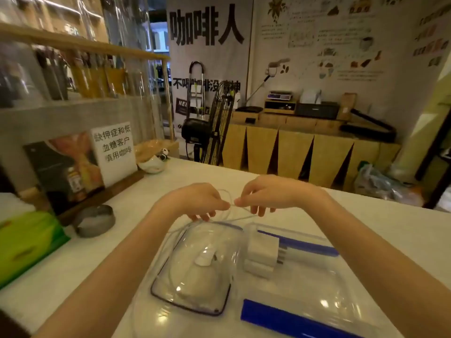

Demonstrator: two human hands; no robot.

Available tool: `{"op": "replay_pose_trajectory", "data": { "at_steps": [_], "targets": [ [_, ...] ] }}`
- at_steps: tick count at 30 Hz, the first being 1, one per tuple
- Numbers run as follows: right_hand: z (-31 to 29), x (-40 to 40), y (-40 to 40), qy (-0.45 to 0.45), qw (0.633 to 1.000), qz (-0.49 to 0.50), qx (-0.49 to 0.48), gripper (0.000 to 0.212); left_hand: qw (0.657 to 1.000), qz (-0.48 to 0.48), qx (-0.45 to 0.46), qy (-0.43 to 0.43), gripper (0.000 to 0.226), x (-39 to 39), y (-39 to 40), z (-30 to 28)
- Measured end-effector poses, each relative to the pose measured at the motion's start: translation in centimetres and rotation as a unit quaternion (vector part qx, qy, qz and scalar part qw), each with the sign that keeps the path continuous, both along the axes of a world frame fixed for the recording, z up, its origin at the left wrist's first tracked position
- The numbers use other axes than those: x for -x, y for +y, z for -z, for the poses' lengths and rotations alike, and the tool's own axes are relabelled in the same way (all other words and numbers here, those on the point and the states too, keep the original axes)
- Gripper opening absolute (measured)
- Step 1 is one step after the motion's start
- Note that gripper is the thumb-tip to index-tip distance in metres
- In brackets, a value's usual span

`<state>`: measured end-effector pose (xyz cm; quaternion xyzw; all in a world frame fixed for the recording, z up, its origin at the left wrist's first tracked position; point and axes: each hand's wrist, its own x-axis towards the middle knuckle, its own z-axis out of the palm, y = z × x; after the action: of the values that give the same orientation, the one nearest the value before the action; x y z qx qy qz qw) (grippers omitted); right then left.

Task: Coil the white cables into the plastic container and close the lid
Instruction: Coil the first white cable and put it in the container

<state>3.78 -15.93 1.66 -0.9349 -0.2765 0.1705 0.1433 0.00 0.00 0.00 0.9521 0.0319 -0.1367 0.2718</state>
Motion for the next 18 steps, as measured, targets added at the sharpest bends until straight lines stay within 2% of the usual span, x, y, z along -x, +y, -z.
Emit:
{"op": "replay_pose_trajectory", "data": {
  "at_steps": [4,6,9,13,18],
  "targets": [
    [2.3,0.4,1.6,-0.006,0.999,-0.027,-0.040,0.033,0.981,-0.017,-0.138,-0.139,0.038,0.4,1.6,2.9],
    [3.2,0.6,2.2,-0.021,0.997,-0.045,-0.057,0.029,0.976,-0.036,-0.157,-0.149,0.039,0.4,2.3,4.6],
    [3.9,0.8,2.9,-0.051,0.994,-0.067,-0.065,0.025,0.976,-0.076,-0.144,-0.142,0.032,0.7,3.0,6.2],
    [4.6,0.7,3.3,-0.064,0.993,-0.085,-0.057,0.022,0.968,-0.101,-0.146,-0.177,0.023,0.8,3.4,7.3],
    [4.6,0.8,3.0,-0.078,0.990,-0.096,-0.072,0.024,0.967,-0.098,-0.058,-0.228,0.020,1.3,3.2,6.0]
  ]
}}
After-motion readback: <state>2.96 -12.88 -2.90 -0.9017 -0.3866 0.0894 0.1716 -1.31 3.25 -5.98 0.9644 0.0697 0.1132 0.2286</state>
